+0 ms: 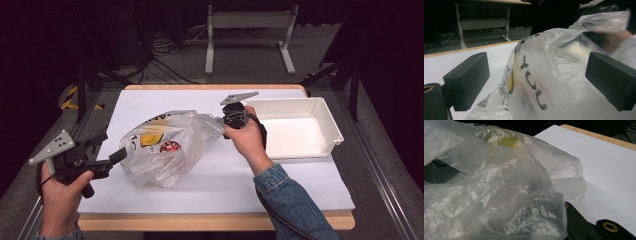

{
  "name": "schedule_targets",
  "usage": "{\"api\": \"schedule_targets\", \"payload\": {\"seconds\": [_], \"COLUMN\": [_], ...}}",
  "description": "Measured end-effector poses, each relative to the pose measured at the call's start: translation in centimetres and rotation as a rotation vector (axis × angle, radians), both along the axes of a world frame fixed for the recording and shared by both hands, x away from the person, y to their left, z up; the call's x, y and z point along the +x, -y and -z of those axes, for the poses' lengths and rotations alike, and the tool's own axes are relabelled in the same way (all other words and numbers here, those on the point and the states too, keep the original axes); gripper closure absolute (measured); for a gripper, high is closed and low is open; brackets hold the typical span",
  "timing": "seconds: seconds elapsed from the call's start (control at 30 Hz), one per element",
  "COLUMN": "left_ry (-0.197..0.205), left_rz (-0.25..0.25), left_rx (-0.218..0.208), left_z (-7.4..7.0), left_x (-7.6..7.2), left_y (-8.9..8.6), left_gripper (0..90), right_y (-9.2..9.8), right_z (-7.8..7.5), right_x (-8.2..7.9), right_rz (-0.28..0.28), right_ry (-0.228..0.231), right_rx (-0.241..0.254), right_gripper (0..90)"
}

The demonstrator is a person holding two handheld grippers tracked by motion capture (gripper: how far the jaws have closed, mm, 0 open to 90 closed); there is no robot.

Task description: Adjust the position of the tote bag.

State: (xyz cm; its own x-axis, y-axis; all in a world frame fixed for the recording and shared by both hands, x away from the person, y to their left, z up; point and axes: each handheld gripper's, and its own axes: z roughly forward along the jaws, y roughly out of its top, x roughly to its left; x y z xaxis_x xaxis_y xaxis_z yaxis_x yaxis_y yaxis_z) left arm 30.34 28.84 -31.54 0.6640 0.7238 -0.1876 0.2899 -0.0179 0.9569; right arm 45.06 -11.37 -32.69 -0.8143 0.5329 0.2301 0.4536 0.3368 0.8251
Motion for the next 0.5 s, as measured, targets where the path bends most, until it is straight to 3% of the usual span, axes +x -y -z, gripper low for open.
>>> {"api": "schedule_targets", "payload": {"seconds": [0.1,0.23,0.33,0.37,0.43,0.5], "left_ry": [0.019,-0.021,-0.039,-0.057,-0.066,-0.059], "left_rz": [0.016,0.087,0.121,0.172,0.216,0.225], "left_rx": [0.022,0.071,0.078,0.09,0.124,0.139], "left_z": [-0.1,1.1,1.7,2.3,2.6,2.7], "left_x": [-0.9,-1.5,-1.7,-1.7,-1.8,-1.8], "left_y": [-0.4,-0.6,-0.4,0.1,1.0,1.3], "left_gripper": [5.5,5.5,5.5,5.5,5.4,5.6], "right_y": [-0.1,-0.2,-0.3,-0.3,-0.4,-0.4], "right_z": [0.1,0.3,0.4,0.4,0.4,0.5], "right_x": [0.2,0.5,0.6,0.6,0.7,0.7], "right_rz": [0.013,0.035,0.046,0.048,0.048,0.046], "right_ry": [-0.01,-0.018,-0.019,-0.02,-0.023,-0.023], "right_rx": [-0.003,-0.004,-0.002,-0.001,0.001,0.003], "right_gripper": [89.4,89.4,89.3,89.3,89.3,89.2]}}
